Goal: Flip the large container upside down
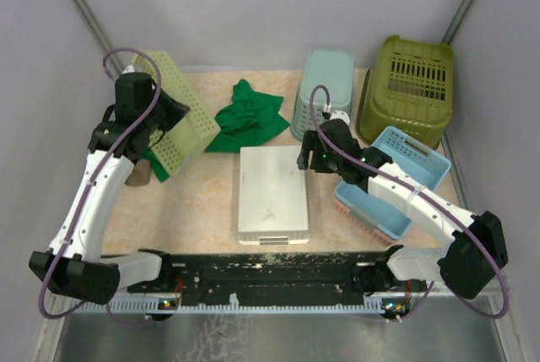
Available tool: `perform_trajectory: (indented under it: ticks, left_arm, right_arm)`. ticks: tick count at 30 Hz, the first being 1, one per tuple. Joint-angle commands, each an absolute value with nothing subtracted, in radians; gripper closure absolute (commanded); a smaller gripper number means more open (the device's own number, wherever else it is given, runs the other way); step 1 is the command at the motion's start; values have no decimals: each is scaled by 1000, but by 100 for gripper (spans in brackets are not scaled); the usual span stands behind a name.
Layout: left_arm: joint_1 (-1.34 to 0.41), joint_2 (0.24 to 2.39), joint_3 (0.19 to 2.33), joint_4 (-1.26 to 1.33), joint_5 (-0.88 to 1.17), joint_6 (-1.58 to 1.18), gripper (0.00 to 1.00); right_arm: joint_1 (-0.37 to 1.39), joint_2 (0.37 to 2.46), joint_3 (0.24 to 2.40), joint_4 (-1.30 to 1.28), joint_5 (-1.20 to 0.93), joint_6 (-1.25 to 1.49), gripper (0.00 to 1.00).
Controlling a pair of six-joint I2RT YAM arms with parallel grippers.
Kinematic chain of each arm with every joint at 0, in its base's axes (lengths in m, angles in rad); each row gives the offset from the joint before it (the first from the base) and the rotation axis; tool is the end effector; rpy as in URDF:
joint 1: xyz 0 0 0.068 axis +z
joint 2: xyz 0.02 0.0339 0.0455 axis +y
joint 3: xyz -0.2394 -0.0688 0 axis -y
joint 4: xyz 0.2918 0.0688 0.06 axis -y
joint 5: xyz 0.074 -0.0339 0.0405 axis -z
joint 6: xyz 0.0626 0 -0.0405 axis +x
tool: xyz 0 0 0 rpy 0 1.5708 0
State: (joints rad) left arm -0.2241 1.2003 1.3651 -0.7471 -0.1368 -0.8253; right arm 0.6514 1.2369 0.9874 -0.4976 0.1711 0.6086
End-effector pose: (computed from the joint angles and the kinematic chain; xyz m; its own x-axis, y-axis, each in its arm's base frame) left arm 0.3187 -0.0639 0.3689 -0.4439 -0.6454 -0.6216 -0.3200 0.7622 -0.5628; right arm 0.2758 0.1969 0.2336 -0.7281 0.1533 -0.6681 -0.0997 0.9406 0.3245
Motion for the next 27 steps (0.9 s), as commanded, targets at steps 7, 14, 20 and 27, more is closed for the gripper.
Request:
perform_trajectory:
  ticks: [7, 14, 20, 27]
  left_arm:
    - [-177, 1475, 1479, 65, 210, -632, 100]
    - [-124, 1604, 1297, 666, 302, -764, 100]
    - [-73, 1683, 1233, 827, 314, -848, 100]
    - [6, 1804, 1135, 1137, 416, -1034, 100]
  right_arm:
    - [643, 1085, 992, -471, 248, 603, 31]
    - [644, 1041, 984, -506, 282, 607, 31]
    - [643, 1068, 998, -512, 271, 612, 31]
    - [644, 1141, 1044, -528, 256, 606, 31]
